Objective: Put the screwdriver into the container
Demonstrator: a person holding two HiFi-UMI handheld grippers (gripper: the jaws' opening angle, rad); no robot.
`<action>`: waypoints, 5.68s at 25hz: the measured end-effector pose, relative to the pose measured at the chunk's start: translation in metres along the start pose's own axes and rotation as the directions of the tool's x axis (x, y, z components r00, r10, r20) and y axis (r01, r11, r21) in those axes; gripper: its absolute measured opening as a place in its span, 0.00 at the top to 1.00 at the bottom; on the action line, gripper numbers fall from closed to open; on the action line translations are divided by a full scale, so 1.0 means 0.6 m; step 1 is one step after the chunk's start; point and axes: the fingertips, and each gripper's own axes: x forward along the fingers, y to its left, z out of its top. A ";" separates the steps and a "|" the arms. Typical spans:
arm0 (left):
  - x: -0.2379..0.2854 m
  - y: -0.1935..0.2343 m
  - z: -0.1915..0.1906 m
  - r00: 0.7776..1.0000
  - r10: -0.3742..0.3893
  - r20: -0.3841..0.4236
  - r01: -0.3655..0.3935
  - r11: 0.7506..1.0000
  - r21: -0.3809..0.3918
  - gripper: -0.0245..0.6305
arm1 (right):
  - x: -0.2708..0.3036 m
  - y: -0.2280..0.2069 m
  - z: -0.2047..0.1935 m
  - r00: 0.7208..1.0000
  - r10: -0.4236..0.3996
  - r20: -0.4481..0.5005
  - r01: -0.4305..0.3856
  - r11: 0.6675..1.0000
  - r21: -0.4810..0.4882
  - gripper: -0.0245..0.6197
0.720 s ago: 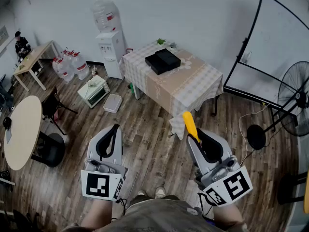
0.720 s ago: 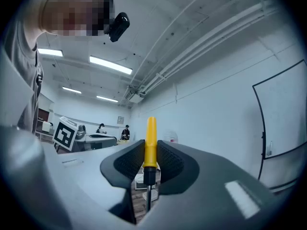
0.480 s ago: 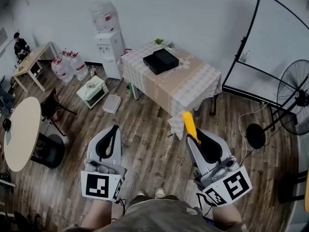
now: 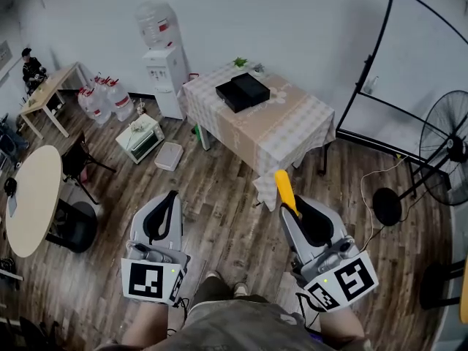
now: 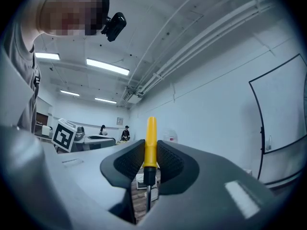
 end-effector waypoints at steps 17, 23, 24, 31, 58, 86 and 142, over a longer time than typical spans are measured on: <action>0.093 0.064 -0.039 1.000 -0.023 -0.009 0.023 1.000 0.006 0.96 | 0.123 -0.045 -0.037 1.000 -0.004 -0.028 0.004 1.000 0.001 0.80; 0.183 0.137 -0.070 0.999 -0.039 -0.024 0.039 0.999 -0.011 0.96 | 0.232 -0.084 -0.058 0.998 -0.025 -0.060 0.025 1.000 0.009 0.80; 0.200 0.150 -0.075 0.999 -0.044 -0.025 0.044 0.999 -0.013 0.96 | 0.253 -0.091 -0.062 0.997 -0.030 -0.067 0.031 0.999 0.010 0.80; 0.333 0.253 -0.116 0.993 -0.101 -0.054 0.099 0.994 -0.037 0.96 | 0.409 -0.150 -0.091 0.987 -0.090 -0.131 0.095 0.995 0.027 0.80; 0.756 0.501 -0.334 0.960 -0.227 -0.162 0.212 0.972 -0.106 0.96 | 0.840 -0.413 -0.313 0.904 -0.251 -0.345 0.306 0.945 0.115 0.80; 1.232 0.547 -0.630 0.835 -0.302 -0.459 0.221 0.949 -0.223 0.96 | 1.190 -0.702 -0.706 0.688 -0.094 -0.719 0.291 0.944 0.154 0.80; 1.274 0.635 -0.499 0.861 -0.382 -0.336 0.359 0.924 -0.130 0.96 | 1.273 -0.704 -0.471 0.805 -0.280 -0.522 0.353 0.935 0.043 0.90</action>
